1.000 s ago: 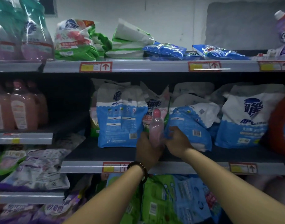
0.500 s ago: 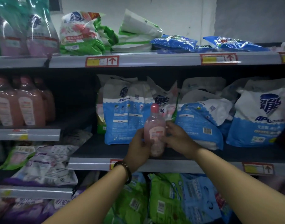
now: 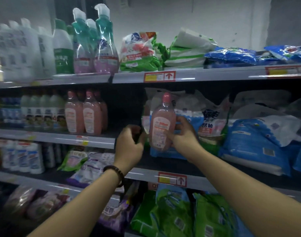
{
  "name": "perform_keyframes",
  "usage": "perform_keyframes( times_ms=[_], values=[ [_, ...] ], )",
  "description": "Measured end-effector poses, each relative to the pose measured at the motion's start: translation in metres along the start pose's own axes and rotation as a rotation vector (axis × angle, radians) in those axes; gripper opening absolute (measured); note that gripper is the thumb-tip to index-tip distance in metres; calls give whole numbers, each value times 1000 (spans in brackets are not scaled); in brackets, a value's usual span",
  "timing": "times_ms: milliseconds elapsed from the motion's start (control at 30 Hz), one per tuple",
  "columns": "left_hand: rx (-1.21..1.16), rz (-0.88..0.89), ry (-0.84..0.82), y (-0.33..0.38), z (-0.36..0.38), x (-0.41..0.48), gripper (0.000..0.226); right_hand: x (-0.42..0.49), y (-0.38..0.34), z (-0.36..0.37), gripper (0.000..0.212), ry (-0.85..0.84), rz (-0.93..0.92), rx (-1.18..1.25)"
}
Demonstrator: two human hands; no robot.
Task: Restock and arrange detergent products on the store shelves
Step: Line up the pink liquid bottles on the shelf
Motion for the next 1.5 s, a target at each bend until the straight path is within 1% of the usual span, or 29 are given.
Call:
perform_keyframes(
  times_ms=[100, 167, 233, 300, 367, 400, 533, 667, 800, 933, 1067, 1133, 1300, 1500],
  values=[
    [199, 108, 115, -23, -40, 20, 30, 3, -15, 33, 34, 13, -26, 7],
    [293, 135, 180, -36, -59, 33, 35, 7, -21, 57, 35, 13, -36, -9],
    [365, 157, 174, -47, -66, 46, 44, 11, -25, 80, 37, 24, -38, -41],
    [417, 107, 100, -62, -63, 54, 55, 13, -29, 103, 39, 31, -49, -72],
    [446, -27, 46, -78, -58, 58, 60, 15, -31, 127, 41, 43, -57, -84],
    [460, -56, 34, -83, -55, 59, 60, 16, -32, 137, 40, 49, -64, -83],
    [432, -47, 24, -89, -50, 61, 55, 16, -35, 180, 42, -3, -123, -82],
    [363, -54, 83, -89, -55, 59, 51, 17, -40, 206, 41, -22, -162, -76],
    [333, -48, 91, -94, -51, 57, 52, 22, -40, 216, 40, -33, -187, -105],
    [399, 20, 63, -96, -43, 54, 56, 28, -34, 218, 43, -46, -189, -127],
    [421, 26, 36, -96, -41, 56, 64, 29, -32, 223, 44, -61, -219, -142],
    [436, 27, 39, -94, -41, 56, 62, 27, -30, 225, 44, -73, -232, -153],
    [483, 30, 14, -96, -36, 51, 39, 23, -24, 228, 44, -127, -228, -187],
    [570, 25, -38, -94, -31, 54, 46, 17, -14, 221, 44, -251, -169, -251]
  ],
)
Point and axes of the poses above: each hand's wrist, its own x-axis towards the middle knuckle, its own z-axis out of the palm, y = z × x, the point moved 8 cm from there along x, towards the middle knuckle, and after that the axes turned 13 degrees about y, right-handed, at the moved point
